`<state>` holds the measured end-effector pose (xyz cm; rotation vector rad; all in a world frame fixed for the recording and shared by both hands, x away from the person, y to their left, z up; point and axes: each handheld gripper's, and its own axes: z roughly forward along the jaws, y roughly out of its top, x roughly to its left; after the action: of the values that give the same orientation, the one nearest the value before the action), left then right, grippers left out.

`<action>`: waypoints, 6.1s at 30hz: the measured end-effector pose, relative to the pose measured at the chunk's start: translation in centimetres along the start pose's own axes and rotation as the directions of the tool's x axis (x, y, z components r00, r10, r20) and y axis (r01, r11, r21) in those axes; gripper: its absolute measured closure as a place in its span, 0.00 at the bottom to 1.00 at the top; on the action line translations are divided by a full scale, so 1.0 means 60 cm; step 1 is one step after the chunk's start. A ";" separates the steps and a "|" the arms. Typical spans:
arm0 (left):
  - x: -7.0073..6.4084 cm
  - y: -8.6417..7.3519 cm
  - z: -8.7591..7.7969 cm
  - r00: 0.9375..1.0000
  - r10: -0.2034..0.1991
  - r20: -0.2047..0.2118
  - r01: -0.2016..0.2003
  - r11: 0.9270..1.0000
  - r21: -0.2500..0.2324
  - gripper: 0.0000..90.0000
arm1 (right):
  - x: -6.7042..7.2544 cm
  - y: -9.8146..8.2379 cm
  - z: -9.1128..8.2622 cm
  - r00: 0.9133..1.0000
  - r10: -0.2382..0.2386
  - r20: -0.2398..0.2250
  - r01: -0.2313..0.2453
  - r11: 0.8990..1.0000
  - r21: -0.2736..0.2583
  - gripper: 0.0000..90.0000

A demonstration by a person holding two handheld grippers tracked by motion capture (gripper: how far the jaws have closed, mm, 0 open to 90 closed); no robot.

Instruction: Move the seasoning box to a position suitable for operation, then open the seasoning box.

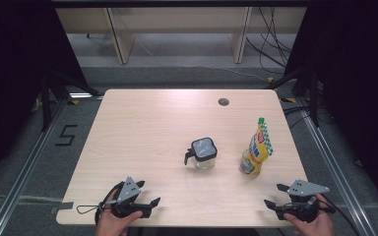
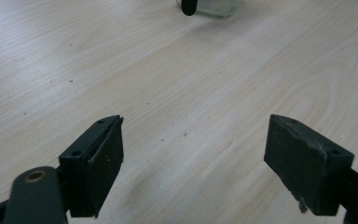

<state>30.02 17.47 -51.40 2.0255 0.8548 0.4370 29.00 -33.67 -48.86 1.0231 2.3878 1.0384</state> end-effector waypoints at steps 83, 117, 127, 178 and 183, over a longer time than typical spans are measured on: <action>-0.027 0.121 0.149 0.984 0.088 0.157 -0.071 0.991 -0.110 0.81 | -0.002 0.001 0.002 0.999 -0.040 -0.027 0.040 0.999 -0.001 0.34; -0.062 0.097 0.106 0.943 0.188 0.274 -0.165 0.981 -0.104 0.80 | -0.002 0.001 0.003 0.998 -0.040 -0.038 0.040 0.999 -0.005 0.34; -0.055 0.103 0.110 0.962 0.143 0.234 -0.130 0.989 -0.070 0.79 | -0.006 -0.003 0.003 0.998 -0.043 -0.036 0.043 0.999 -0.001 0.34; -0.061 0.154 0.067 0.969 0.130 0.211 -0.095 0.981 -0.171 0.99 | -0.002 -0.001 0.002 0.999 -0.043 -0.031 0.043 0.999 -0.015 0.34; -0.059 0.152 0.066 0.973 0.100 0.209 -0.064 0.983 -0.171 0.99 | -0.001 0.000 0.003 0.998 -0.043 -0.037 0.042 0.999 -0.015 0.34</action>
<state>33.55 9.09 -46.02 1.9191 0.5841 0.3138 29.14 -33.65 -48.99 0.9523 2.4174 1.0668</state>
